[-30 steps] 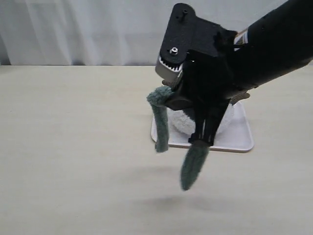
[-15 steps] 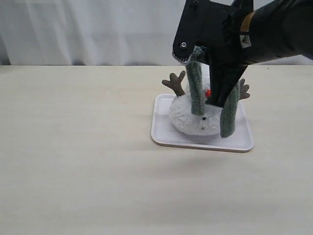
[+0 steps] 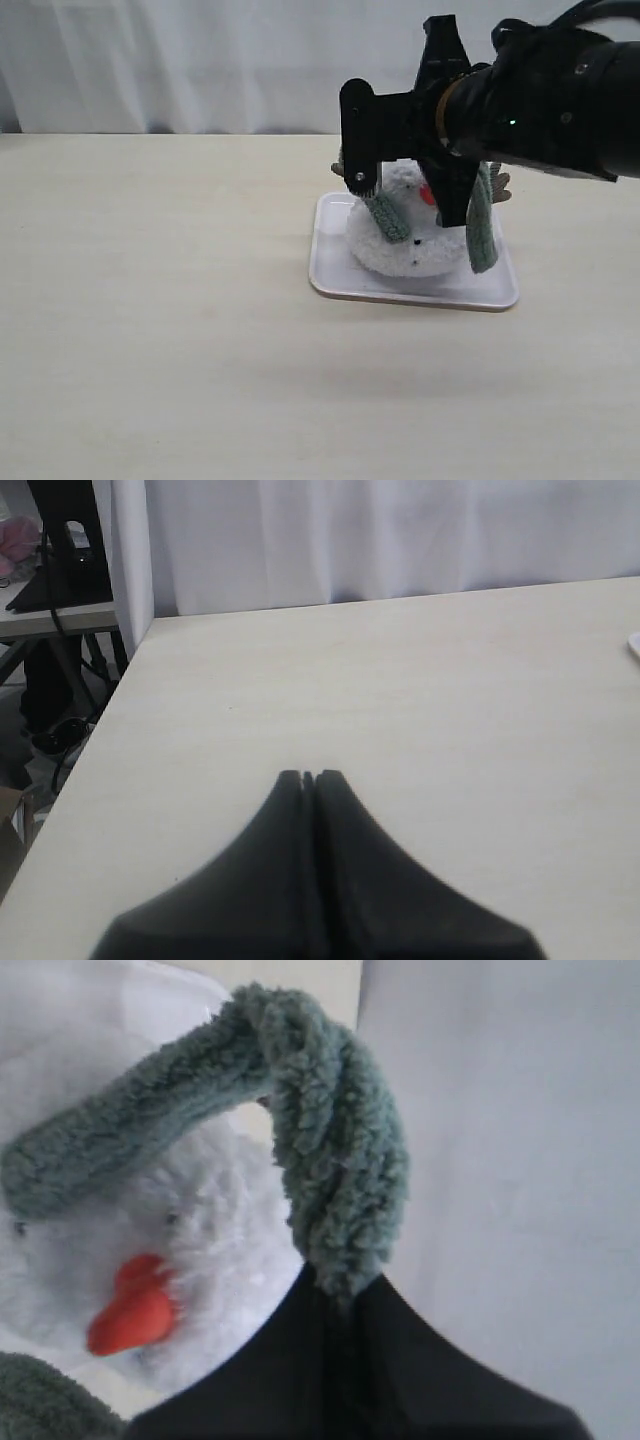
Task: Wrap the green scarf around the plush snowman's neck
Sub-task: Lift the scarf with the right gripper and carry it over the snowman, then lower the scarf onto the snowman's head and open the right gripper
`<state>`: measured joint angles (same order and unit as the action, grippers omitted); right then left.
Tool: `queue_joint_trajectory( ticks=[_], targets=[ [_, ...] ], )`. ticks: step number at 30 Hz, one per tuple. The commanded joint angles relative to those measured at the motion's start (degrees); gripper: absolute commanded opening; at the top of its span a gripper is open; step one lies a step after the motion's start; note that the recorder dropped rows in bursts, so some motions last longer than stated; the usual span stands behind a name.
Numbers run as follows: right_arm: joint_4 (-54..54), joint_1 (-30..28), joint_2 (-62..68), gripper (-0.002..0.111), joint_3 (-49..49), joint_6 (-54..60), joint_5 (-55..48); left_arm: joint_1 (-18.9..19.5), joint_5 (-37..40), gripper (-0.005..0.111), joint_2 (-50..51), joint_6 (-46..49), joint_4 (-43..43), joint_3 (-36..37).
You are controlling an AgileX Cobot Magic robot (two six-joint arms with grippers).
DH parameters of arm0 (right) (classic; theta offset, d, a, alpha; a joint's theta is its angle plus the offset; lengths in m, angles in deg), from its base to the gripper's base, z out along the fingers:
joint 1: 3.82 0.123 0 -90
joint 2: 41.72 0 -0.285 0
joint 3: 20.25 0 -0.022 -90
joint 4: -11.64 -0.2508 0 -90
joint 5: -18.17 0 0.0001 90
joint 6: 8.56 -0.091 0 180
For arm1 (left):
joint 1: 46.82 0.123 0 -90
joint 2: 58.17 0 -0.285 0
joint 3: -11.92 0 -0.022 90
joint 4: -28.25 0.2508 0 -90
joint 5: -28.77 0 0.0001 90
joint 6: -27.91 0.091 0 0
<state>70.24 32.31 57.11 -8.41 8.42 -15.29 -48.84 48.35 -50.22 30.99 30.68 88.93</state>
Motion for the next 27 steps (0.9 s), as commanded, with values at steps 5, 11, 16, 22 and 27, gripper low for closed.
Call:
queue_joint_trajectory(
  ticks=[5, 11, 16, 22, 27],
  targets=[
    [18.6, -4.58, 1.05, 0.004, 0.17, -20.47, 6.17, -0.05, -0.55, 0.0, -0.16, -0.1, -0.04, 0.21],
    [16.26, -9.88, 1.27, 0.004, 0.17, -27.28, 15.36, -0.05, -0.55, 0.0, -0.16, -0.1, -0.04, 0.21],
    [12.93, -12.84, 3.45, 0.004, 0.17, -28.56, 17.09, -0.05, -0.55, 0.0, -0.16, -0.1, -0.04, 0.21],
    [12.54, -14.11, 7.43, 0.007, 0.07, -29.84, 17.43, -0.05, -0.55, 0.0, -0.16, -0.1, -0.04, 0.21],
    [12.31, -14.11, 7.42, 0.04, -0.04, -33.53, 18.07, -0.05, -0.55, 0.0, -0.16, -0.1, -0.04, 0.21]
  ],
)
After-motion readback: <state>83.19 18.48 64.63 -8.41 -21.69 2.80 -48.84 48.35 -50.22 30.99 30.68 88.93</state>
